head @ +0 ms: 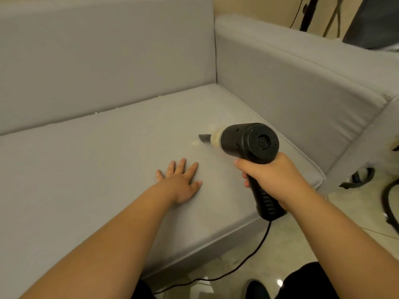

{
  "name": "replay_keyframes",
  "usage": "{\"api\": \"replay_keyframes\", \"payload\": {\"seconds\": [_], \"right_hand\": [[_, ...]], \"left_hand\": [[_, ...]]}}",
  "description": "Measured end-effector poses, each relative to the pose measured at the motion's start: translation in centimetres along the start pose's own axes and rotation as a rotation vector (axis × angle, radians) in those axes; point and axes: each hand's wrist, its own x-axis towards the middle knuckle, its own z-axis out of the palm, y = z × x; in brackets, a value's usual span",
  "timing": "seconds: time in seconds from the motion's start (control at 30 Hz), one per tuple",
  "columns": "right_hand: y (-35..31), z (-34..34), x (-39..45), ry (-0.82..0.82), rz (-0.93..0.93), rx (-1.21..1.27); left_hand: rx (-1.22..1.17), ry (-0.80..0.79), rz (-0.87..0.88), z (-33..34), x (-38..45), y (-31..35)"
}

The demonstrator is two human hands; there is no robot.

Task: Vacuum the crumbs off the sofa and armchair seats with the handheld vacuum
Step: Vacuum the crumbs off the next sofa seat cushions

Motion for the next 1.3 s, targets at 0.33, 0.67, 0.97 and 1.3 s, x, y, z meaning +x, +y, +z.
{"api": "replay_keyframes", "payload": {"seconds": [0.33,0.67,0.97,1.3], "right_hand": [[-0.5,-0.1,-0.9,-0.042,-0.019,-0.050],[-0.8,-0.5,-1.2,-0.076,-0.013,-0.077],[-1.2,-1.7,-2.4,-0.072,0.014,-0.099],[-0.8,-3.0,-2.6,-0.101,-0.025,-0.165]], "left_hand": [[0.006,0.001,-0.003,0.1,-0.1,-0.1],[0.003,-0.012,-0.009,0.0,-0.1,0.0],[-0.006,-0.009,-0.011,-0.1,-0.2,0.1],[-0.013,-0.010,-0.009,0.0,-0.5,0.1]]}}
